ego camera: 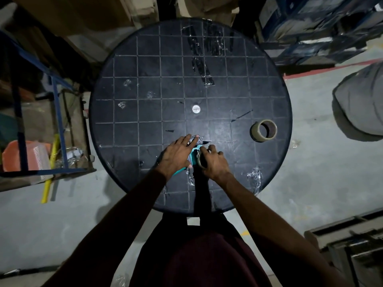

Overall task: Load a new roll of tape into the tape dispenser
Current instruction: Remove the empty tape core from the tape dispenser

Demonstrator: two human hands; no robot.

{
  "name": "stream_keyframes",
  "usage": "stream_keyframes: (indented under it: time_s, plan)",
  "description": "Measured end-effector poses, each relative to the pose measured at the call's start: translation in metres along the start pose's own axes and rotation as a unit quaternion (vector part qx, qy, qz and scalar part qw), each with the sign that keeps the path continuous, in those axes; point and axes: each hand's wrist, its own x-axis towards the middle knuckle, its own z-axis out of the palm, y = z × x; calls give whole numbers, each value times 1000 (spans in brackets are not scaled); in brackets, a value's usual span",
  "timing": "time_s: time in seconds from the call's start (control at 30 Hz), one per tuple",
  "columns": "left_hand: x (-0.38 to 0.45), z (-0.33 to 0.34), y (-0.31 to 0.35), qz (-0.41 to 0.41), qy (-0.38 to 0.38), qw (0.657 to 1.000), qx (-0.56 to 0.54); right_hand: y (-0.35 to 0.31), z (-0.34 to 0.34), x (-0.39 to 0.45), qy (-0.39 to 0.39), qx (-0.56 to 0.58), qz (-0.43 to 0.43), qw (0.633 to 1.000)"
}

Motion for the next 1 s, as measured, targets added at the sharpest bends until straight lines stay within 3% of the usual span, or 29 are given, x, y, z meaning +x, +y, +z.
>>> stream_keyframes:
  time_s: [0.13,0.5,0.8,1.0]
  plan:
    - [5,-1,14,-22,-32,997,66,-3,-1,5,2,-6,2,1000]
    - [6,-14,35,-74,-77,994,12,-6,-7,7,13,27,18,999]
    - [6,-13,39,-80,-67,994,15,-2,-14,5,18,35,-13,999]
    - [8,-6,40,-84,-62,994,31,3,-27,-20,61,59,-43,995]
